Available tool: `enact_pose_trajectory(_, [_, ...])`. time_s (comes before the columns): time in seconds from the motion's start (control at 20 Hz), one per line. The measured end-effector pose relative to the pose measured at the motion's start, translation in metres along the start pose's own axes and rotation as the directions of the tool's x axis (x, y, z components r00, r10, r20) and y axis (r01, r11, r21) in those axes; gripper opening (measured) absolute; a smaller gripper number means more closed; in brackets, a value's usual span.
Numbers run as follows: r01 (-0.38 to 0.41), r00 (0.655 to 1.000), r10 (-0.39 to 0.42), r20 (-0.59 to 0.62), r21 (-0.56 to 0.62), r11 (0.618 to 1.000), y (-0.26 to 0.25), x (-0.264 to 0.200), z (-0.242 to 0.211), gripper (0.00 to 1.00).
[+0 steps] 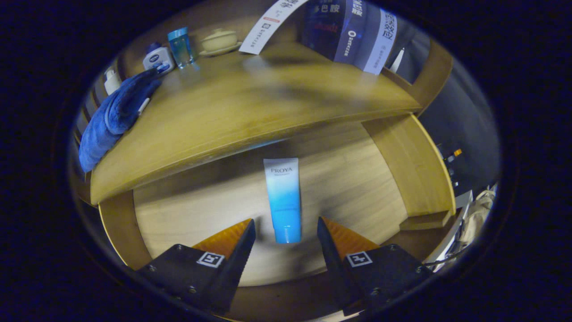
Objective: Pull open the drawer, take out the items inside it, and place them on the countertop above the cabinet.
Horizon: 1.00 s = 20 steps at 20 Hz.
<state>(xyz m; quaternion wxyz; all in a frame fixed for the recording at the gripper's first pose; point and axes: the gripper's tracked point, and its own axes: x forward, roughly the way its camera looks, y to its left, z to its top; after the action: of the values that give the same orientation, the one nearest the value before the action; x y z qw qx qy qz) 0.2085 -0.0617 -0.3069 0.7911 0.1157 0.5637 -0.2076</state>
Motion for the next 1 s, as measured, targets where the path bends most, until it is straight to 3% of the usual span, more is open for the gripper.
enact_pose_trajectory(0.15, [-0.028, 0.999, 0.028, -0.021, 0.035, 0.999, 0.003, 0.016, 0.001, 0.84])
enact_pose_trajectory(0.25, [-0.001, 0.999, 0.003, -0.043, 0.028, 1.0, -0.005, 0.021, -0.003, 0.82])
enact_pose_trajectory(0.3, [-0.014, 0.998, 0.016, -0.053, 0.037, 0.999, -0.002, 0.027, -0.007, 0.73])
enact_pose_trajectory(0.4, [0.01, 0.999, -0.009, -0.036, 0.035, 0.999, -0.01, 0.024, -0.004, 0.45])
enact_pose_trajectory(0.45, [0.011, 0.999, -0.009, -0.04, 0.042, 0.999, -0.011, 0.026, -0.007, 0.41])
enact_pose_trajectory(0.55, [0.024, 1.0, -0.024, -0.018, 0.037, 0.999, -0.015, 0.029, -0.006, 0.41])
enact_pose_trajectory(0.6, [0.038, 0.999, -0.038, -0.021, 0.032, 0.999, -0.017, 0.024, -0.008, 0.34])
enact_pose_trajectory(1.0, [0.079, 0.989, -0.086, 0.124, 0.064, 0.995, -0.023, -0.032, 0.012, 0.34])
